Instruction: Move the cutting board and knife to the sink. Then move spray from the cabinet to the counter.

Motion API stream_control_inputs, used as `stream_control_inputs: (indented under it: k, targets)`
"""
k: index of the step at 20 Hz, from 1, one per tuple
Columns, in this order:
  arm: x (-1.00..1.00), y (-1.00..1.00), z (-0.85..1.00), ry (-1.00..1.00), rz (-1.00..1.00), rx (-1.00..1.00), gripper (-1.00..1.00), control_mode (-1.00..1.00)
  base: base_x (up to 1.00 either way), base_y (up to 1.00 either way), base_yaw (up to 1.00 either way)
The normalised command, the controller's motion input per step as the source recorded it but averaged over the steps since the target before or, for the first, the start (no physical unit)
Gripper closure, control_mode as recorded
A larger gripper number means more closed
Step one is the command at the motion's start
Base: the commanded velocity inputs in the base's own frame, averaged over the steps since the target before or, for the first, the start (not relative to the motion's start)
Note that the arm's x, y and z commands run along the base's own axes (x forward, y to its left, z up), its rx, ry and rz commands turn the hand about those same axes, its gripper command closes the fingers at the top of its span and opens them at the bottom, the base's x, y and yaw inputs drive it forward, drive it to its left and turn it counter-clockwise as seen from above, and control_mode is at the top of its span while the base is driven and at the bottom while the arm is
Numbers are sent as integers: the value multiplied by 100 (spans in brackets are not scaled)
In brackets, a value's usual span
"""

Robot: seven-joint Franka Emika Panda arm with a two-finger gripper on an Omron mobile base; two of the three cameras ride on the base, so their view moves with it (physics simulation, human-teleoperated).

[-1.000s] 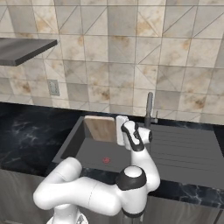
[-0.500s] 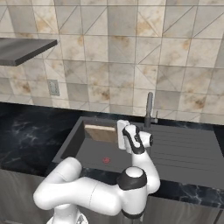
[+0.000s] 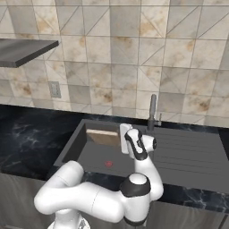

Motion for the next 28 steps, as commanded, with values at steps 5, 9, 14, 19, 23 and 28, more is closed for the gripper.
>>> stream_control_inputs:
  k: [5,9,14,19,23,28]
  targets:
    - [-12,-14,-12,1,0,-3,-100,-100,0,0,0]
    - [-14,-13,-19,6,0,-4,-100,-100,0,0,0]
    - [-20,-14,-20,7,-2,-5,-100,-100,0,0,0]
    - [-24,-12,-22,10,-9,-6,-100,-100,0,0,0]
    - [-24,-12,-24,12,-11,-7,-100,-100,0,0,0]
    - [-23,-12,-23,14,-11,-7,-100,-100,0,0,0]
